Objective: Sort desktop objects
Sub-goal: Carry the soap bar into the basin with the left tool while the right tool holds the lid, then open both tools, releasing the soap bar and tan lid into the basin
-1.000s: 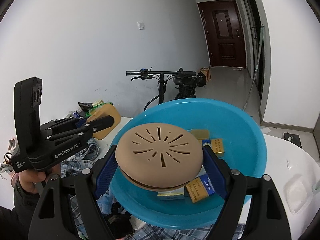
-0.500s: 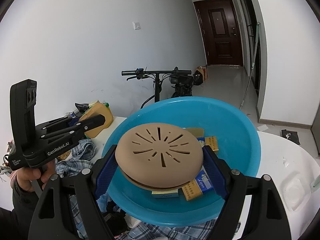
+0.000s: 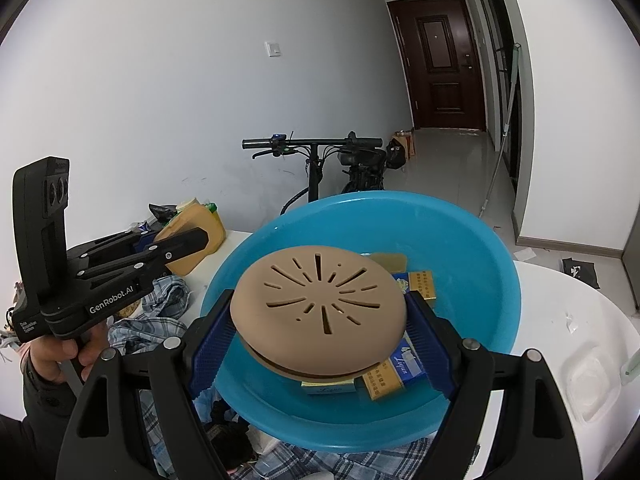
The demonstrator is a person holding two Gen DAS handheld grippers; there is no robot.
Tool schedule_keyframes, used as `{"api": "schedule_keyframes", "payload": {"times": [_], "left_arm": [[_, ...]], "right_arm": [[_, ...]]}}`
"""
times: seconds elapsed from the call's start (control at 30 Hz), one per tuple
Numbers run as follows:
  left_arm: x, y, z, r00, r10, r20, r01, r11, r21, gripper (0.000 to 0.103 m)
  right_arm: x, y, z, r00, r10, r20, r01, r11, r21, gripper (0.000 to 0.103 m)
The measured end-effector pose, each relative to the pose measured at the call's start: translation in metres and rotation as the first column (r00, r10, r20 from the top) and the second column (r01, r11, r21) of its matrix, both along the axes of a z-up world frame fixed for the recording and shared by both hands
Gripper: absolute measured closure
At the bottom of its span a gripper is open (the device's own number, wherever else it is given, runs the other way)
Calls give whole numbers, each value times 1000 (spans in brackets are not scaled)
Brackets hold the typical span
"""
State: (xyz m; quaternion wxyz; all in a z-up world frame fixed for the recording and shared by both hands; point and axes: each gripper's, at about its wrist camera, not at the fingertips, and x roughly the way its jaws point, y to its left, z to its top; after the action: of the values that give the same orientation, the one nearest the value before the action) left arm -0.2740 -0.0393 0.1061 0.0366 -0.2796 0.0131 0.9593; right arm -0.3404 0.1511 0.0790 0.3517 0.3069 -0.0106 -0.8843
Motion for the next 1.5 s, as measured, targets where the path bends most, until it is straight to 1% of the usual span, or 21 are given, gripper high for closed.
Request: {"api": "schedule_keyframes", "payload": {"times": [0.3,0.33,0.4,0.43,0.47,0.5,0.57,0.63,0.77,1.03,1.2,1.3,1.37,1.4,1.43,1.5], "left_arm": [[1,3,0,1000,-14,9,14,1000,6,82],[2,6,0,1000,-21,9,21,1000,1,80],[3,8,2,1000,-6,12,6,1000,-5,35],[4,9,4,1000,25,-2,-25,1000,-16,0],[7,8,6,998,39,-44,-40,999,-21,0],[9,9,7,997,35,-63,-37,999,-27,0],[9,11,8,998,13,-64,-16,999,-46,0],[8,12,8,997,25,-67,-29,998,-56,0],[1,11,4,998,34,-48,-37,997,-62,0],[4,7,3,999,36,-41,-38,998,-52,0],[6,9,3,999,27,-41,-29,998,-54,0],[7,9,3,999,28,-41,-30,998,-56,0],[8,10,4,999,31,-41,-33,998,-60,0],[8,10,5,999,33,-41,-36,998,-60,0],[8,9,5,999,37,-38,-39,998,-56,0],[8,7,5,999,36,-34,-38,998,-50,0]], "right_arm": [[0,-2,-1,1000,5,2,-5,1000,14,22],[0,-3,-1,1000,4,2,-4,1000,18,22],[1,-4,-1,1000,-1,1,1,1000,27,22],[1,-4,-1,1000,-2,2,2,1000,30,22],[1,-5,-2,1000,-1,3,1,1000,30,22],[1,-5,-1,1000,-1,2,1,1000,29,22],[1,-6,-1,1000,2,1,-2,1000,29,22],[1,-7,-1,1000,1,2,-1,1000,30,22],[1,-8,-1,1000,5,3,-5,999,33,22],[0,-8,-1,1000,3,3,-3,999,33,22],[2,-8,1,1000,-6,-10,6,1000,26,22],[4,-9,0,1000,-10,-23,11,999,39,22],[5,-11,1,997,-49,-51,52,997,62,18],[7,-11,3,995,-71,-69,76,995,71,4],[8,-12,4,993,-86,-86,93,993,78,0],[9,-13,6,992,-81,-97,89,993,77,0]]}}
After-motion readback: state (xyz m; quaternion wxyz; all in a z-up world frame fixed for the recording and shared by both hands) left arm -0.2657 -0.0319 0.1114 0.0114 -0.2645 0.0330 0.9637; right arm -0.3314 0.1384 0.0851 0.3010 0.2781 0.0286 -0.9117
